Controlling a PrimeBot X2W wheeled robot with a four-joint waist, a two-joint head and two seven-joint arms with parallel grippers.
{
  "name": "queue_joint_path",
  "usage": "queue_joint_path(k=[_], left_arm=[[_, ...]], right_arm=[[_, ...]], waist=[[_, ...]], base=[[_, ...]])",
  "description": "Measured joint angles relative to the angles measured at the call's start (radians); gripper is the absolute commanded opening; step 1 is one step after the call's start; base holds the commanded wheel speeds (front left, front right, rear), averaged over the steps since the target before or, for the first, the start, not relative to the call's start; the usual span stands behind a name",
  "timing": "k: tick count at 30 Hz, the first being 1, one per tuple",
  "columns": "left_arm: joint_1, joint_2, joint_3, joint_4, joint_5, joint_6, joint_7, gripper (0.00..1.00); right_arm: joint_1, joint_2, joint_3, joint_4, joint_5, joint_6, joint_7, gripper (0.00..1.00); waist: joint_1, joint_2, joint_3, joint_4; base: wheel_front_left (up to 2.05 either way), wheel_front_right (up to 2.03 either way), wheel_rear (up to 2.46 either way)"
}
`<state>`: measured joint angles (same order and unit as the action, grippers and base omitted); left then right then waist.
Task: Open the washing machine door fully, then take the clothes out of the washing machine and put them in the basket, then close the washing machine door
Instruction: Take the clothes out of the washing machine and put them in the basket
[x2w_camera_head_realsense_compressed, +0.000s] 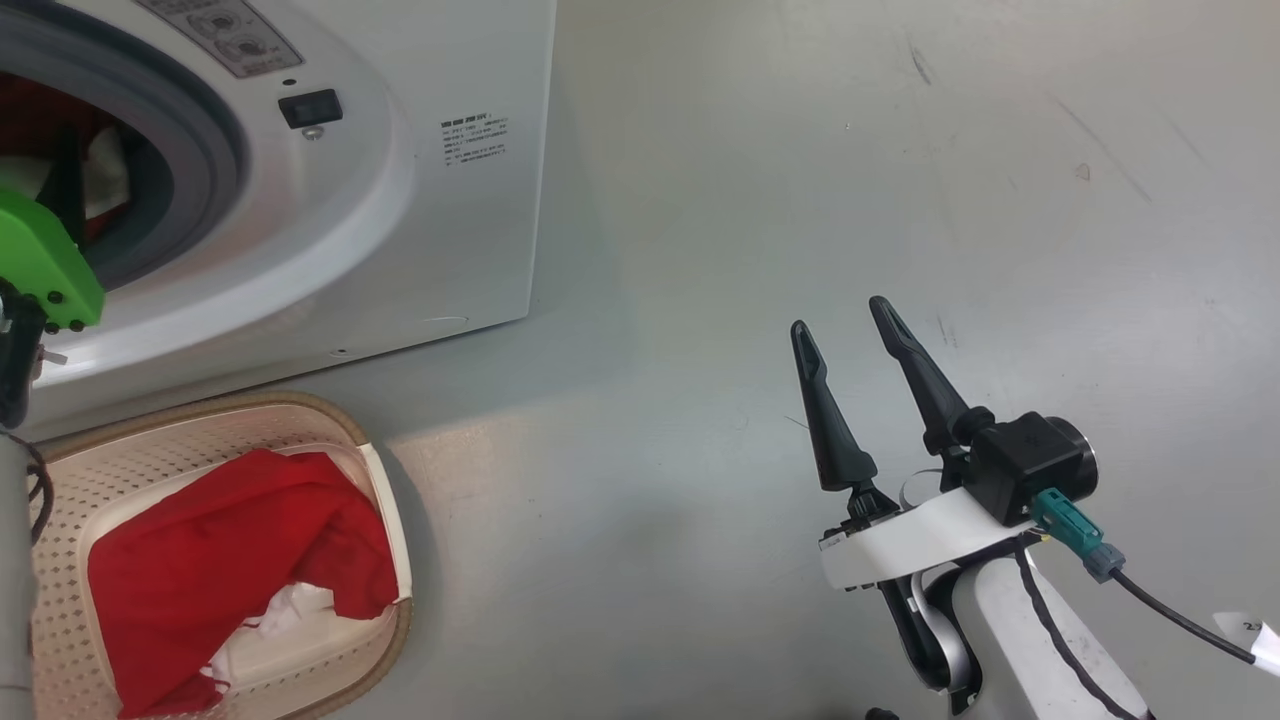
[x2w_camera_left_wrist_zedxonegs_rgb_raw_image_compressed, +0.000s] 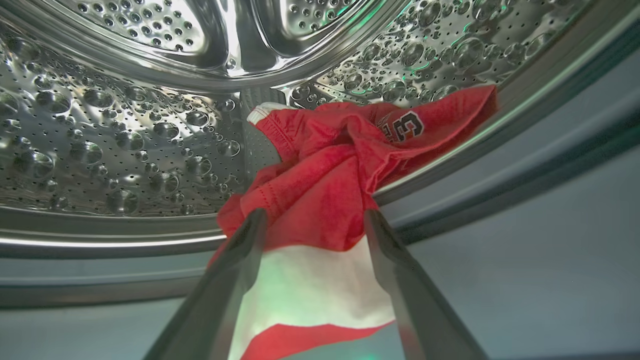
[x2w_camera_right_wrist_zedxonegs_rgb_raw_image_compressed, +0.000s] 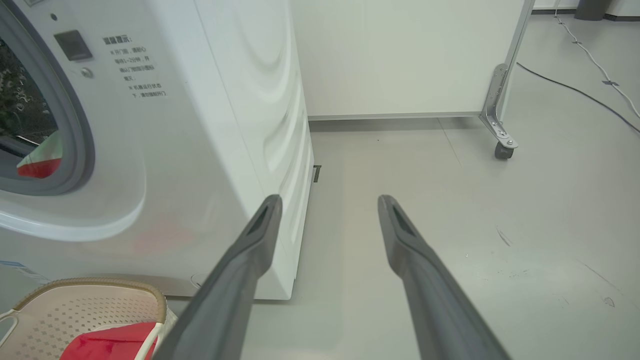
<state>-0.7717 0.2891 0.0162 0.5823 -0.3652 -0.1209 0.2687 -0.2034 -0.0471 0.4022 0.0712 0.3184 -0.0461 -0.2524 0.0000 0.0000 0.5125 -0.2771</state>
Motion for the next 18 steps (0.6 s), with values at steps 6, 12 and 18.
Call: queue_joint_path(k=[6,12,18], left_arm=[[-0.036,0.015,-0.002,0.06,0.016,0.0,0.027,1.0],[-0.062,0.025,-0.002,0.116,0.027,0.001,0.04,1.0],[-0.103,0.024,-0.002,0.145,0.027,0.003,0.048,1.0]], right_arm=[[-0.012,0.0,0.012,0.002,0.006,-0.001,0.0,1.0],[-0.015,0.0,0.027,0.002,0.007,-0.008,0.0,1.0],[-0.025,0.0,0.037,0.002,0.007,-0.009,0.0,1.0]], waist=[[0.0,0.0,0.007,-0.01],[0.0,0.0,0.014,-0.02],[0.0,0.0,0.028,-0.03]], base=[[0.0,0.0,0.0],[0.0,0.0,0.0],[0.0,0.0,0.0]])
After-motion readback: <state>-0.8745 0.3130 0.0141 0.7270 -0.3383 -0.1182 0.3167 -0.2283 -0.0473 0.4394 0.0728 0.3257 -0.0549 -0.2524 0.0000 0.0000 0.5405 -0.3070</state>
